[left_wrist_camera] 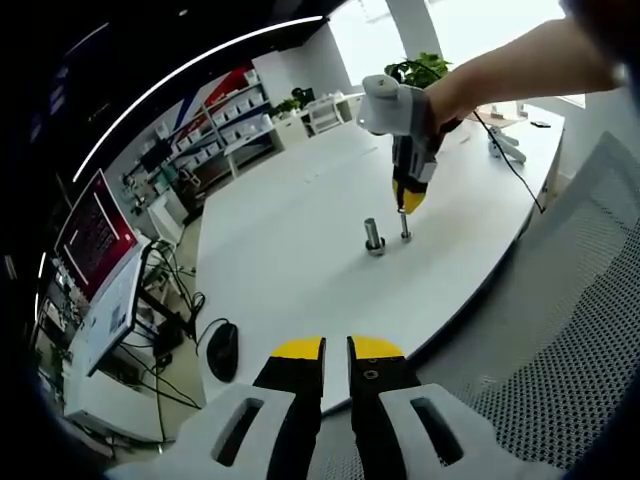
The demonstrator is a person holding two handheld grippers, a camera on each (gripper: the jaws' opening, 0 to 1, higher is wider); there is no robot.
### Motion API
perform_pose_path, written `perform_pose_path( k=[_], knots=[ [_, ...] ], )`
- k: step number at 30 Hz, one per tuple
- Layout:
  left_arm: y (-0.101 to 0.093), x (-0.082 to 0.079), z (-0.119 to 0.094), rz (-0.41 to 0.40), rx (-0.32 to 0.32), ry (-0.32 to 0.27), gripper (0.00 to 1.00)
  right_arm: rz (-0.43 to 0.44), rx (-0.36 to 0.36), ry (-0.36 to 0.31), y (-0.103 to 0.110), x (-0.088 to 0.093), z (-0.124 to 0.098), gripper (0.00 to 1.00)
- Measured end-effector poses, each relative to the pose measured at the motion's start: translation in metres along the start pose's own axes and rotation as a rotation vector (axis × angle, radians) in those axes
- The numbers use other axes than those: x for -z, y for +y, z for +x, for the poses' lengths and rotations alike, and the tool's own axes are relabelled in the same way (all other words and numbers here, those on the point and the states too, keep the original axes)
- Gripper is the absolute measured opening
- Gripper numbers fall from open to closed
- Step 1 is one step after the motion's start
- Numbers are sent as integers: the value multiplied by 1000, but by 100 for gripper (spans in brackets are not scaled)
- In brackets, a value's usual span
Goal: Place the washer onto the threaded stud by aligning its center hole with the stud, sliding it down to the base, and recovering from edge contact or off-axis alignment until the washer reaches the visible bottom stop.
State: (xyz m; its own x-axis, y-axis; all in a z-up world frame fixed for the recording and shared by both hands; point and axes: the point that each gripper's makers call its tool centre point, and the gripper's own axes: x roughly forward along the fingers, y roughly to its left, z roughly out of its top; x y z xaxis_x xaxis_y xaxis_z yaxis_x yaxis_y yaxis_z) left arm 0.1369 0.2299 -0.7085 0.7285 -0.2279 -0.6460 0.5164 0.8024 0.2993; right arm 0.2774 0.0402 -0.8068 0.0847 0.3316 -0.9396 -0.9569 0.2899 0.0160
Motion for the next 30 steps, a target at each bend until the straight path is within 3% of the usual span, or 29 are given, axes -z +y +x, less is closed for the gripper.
perform_pose_path(
  k=[30],
  knots=[
    [-1,3,1,2,7,17,6,1,-6,22,-1,5,21,14]
  ],
)
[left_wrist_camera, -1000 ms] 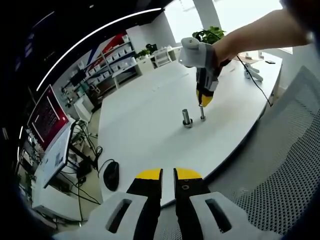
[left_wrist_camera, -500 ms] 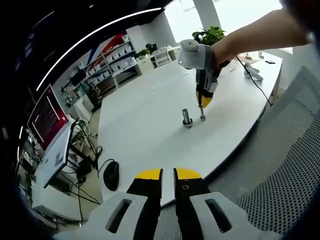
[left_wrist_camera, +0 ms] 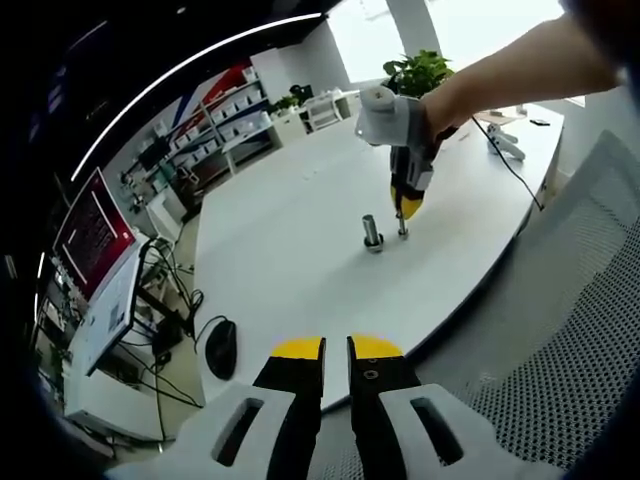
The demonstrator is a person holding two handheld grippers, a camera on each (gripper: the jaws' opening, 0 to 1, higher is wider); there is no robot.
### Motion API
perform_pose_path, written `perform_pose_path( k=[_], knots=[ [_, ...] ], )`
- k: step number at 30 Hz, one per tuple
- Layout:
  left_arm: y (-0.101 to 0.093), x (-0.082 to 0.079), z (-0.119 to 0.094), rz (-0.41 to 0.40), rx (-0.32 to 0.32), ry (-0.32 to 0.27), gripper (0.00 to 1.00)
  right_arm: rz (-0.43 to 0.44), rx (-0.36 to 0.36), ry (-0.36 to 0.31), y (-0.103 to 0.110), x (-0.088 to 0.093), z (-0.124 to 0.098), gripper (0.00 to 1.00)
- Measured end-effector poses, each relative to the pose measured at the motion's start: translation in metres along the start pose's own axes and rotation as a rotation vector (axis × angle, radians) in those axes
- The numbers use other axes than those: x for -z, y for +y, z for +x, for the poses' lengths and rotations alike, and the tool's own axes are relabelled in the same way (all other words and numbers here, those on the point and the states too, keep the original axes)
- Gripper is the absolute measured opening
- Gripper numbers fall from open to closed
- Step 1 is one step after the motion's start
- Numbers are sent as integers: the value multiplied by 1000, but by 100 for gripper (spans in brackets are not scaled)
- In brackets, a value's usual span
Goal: Place the washer onto the threaded stud by aligning its center hole with the stud, sliding it down to the base, and recovering from edge contact or off-axis alignment until the washer reaches the visible bottom stop.
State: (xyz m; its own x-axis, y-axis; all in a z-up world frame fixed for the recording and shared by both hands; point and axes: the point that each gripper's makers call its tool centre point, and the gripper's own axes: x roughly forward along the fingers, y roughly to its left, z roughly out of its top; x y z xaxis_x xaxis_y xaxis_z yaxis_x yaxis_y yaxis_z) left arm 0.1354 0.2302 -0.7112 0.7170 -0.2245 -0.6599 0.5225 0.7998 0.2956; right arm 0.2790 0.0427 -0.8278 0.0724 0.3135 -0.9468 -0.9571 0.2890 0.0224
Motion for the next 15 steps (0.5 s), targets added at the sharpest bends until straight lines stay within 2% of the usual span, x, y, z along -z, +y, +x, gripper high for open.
perform_pose_path(
  k=[15],
  knots=[
    [1,0,1,3,-7,0,6,-15,-4,22,-5,4,20,14]
  ],
)
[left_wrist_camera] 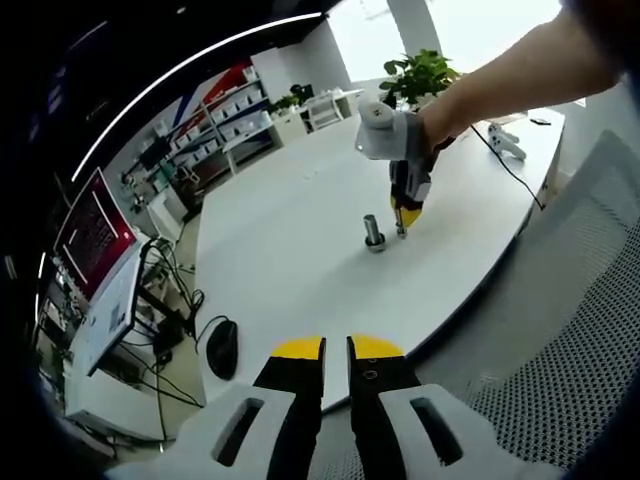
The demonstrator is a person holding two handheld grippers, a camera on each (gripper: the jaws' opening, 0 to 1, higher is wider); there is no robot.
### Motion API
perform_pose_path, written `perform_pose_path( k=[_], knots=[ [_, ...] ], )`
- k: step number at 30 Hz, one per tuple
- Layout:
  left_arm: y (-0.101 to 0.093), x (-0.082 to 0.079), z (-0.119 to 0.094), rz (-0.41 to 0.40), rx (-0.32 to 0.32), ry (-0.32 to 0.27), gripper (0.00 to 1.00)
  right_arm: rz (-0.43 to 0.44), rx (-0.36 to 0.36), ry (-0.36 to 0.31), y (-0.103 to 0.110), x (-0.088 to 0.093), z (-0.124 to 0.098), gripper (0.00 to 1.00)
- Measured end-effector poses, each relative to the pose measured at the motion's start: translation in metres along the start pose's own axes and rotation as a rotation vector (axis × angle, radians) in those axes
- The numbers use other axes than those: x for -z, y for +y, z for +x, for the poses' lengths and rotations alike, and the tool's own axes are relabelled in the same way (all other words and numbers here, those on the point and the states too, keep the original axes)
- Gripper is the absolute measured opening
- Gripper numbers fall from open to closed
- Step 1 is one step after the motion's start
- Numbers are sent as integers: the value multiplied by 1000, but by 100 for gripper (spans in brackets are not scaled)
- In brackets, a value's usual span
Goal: Place the washer onto the threaded stud by aligning its center hole with the stud, sliding it down to the base, and recovering from edge contact or off-axis alignment until the washer reaches the visible bottom stop.
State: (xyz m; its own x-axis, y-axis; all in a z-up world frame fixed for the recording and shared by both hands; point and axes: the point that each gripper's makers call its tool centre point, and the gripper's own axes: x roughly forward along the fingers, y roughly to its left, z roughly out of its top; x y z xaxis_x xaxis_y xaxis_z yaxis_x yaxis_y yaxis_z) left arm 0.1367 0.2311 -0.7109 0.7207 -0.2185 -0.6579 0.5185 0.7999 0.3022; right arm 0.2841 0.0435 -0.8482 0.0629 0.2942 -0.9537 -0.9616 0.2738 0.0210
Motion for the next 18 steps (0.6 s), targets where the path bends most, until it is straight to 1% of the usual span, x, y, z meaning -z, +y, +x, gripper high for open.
perform_pose_path(
  k=[12,18],
  knots=[
    [1,1,1,1,-6,9,5,7,19,6,-3,6,8,14],
    [2,0,0,-1,-9,2,5,4,39,3,-6,4,9,14]
  ],
)
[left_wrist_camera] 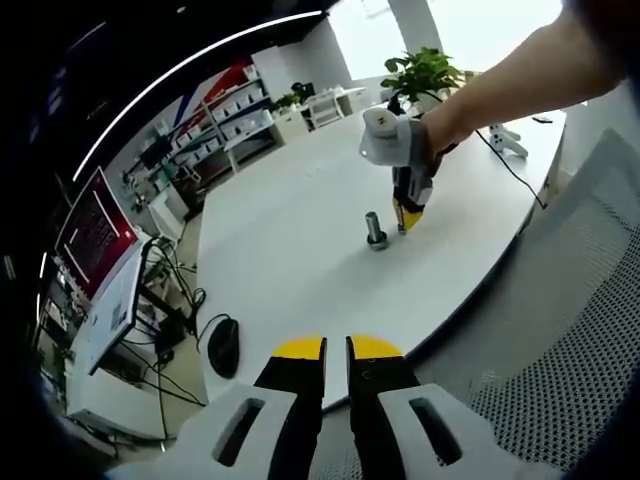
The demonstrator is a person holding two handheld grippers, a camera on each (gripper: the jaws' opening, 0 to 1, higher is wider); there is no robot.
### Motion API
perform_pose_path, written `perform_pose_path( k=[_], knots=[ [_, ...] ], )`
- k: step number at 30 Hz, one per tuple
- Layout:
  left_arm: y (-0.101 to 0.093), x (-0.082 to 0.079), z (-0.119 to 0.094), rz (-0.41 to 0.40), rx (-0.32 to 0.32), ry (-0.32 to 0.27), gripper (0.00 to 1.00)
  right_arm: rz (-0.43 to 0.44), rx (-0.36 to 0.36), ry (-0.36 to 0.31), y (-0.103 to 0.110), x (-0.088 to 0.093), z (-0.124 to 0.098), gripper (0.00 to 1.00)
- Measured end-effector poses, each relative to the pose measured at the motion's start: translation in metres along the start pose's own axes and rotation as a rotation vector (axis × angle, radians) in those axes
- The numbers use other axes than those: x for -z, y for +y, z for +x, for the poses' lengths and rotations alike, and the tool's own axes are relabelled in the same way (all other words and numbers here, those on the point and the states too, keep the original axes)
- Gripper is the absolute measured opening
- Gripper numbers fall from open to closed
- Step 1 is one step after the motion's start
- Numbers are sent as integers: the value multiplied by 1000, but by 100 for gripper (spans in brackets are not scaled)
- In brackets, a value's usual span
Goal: Place the washer onto the threaded stud by aligning its center hole with the stud, sliding it down to the base, and recovering from edge contact or off-axis alignment until the washer reaches the visible bottom stop.
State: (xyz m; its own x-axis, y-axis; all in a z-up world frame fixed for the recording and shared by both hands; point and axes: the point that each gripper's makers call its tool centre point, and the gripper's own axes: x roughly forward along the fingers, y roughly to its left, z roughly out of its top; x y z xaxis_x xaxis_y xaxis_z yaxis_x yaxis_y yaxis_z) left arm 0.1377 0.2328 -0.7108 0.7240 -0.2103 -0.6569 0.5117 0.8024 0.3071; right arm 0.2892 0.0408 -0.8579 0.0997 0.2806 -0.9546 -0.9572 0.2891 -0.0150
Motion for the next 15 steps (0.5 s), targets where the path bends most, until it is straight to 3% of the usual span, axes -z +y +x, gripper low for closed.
perform_pose_path(
  k=[11,15],
  knots=[
    [0,0,0,0,-1,1,5,18,-5,-9,-2,-1,0,15],
    [0,0,0,0,-1,-1,5,29,49,-32,-9,-2,-4,29]
  ],
)
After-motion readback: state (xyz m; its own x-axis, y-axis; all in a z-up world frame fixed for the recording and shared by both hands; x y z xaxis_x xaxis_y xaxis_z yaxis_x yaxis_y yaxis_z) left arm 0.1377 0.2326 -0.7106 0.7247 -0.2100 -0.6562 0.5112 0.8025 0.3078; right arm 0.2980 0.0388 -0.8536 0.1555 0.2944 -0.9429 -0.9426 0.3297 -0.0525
